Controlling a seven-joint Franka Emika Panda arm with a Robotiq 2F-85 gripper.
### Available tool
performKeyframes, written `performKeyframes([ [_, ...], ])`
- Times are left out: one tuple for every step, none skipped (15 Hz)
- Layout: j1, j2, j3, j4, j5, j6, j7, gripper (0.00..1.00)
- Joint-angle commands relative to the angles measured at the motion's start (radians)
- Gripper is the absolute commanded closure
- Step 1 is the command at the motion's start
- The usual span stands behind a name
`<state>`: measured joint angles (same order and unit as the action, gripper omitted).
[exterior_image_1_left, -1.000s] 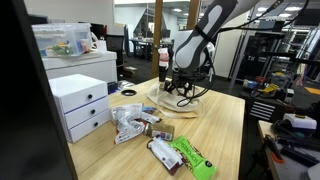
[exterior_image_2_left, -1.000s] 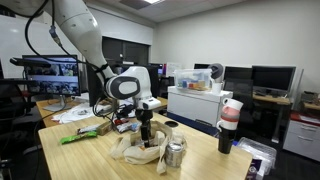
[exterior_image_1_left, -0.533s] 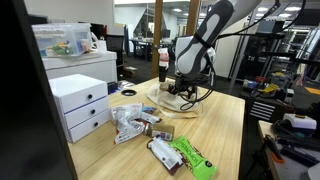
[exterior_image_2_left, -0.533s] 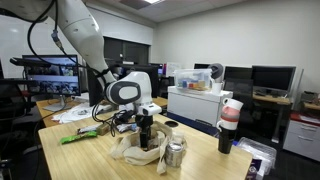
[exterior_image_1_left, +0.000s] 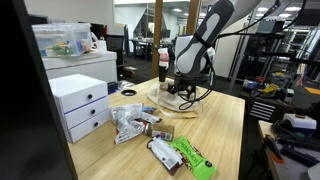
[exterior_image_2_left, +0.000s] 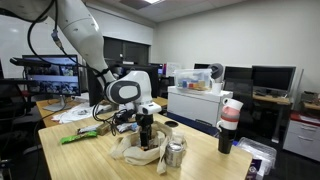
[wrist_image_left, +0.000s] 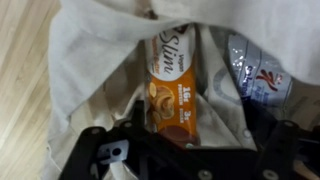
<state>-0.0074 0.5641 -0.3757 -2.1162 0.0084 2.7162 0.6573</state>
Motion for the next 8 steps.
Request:
performKeyframes([
  [0.013,-0.036,-0.009,-0.038,0.006,0.032,0.021,0.00],
  [0.011,-0.041,-0.005,-0.042,0.010,0.040,0.018,0.00],
  [0.007,-0.045,-0.002,-0.045,0.015,0.053,0.015,0.00],
  [0.006,-0.048,0.000,-0.048,0.019,0.066,0.013,0.00],
  [0.003,-0.051,0.003,-0.051,0.025,0.081,0.011,0.00],
  [0.005,-0.055,0.002,-0.058,0.027,0.100,0.012,0.00],
  [0.010,-0.056,-0.002,-0.064,0.026,0.120,0.014,0.00],
  [0.012,-0.059,-0.004,-0.072,0.030,0.142,0.015,0.00],
])
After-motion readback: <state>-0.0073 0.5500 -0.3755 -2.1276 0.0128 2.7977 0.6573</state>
